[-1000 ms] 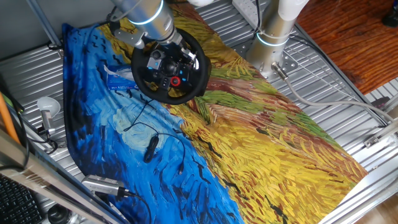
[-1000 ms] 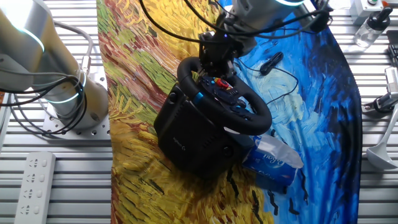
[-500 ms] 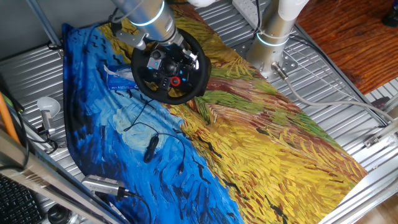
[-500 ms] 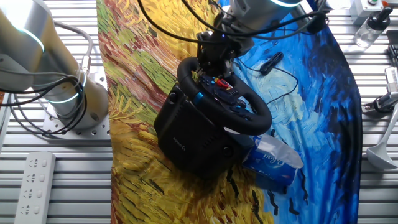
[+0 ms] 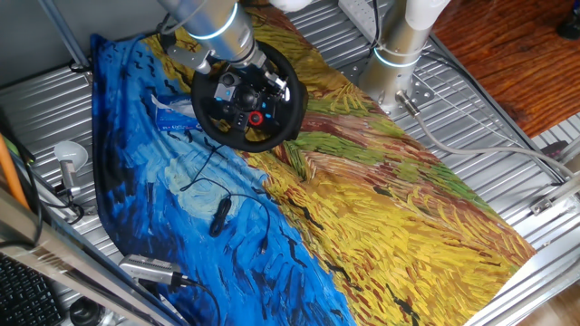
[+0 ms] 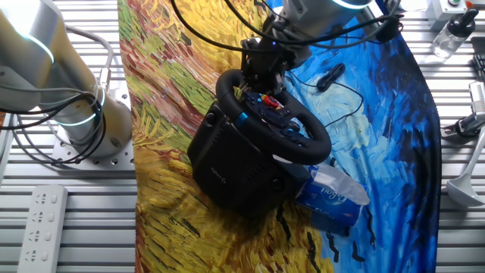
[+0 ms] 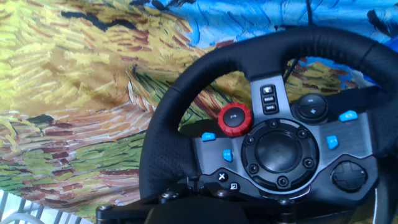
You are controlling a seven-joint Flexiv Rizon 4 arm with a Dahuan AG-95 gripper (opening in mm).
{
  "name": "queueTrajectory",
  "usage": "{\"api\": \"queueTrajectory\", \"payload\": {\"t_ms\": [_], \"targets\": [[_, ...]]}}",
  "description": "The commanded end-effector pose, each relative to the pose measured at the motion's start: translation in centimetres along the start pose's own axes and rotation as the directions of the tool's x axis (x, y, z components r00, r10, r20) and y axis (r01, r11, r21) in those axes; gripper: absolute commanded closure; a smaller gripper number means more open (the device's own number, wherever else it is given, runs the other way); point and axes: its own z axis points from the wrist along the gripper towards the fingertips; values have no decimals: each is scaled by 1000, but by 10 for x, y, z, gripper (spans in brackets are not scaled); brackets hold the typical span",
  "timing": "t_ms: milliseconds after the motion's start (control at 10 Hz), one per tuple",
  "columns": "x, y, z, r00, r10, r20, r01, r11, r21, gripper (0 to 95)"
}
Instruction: Rotate the steering wheel 90 degrees clockwise
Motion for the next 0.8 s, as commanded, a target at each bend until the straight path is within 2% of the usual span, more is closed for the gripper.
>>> {"api": "queueTrajectory", "payload": {"t_ms": [100, 800], "targets": [[0, 0, 0, 1000, 5, 1, -5, 1000, 2, 950], [0, 0, -1, 1000, 13, 3, -13, 1000, 3, 950]]}}
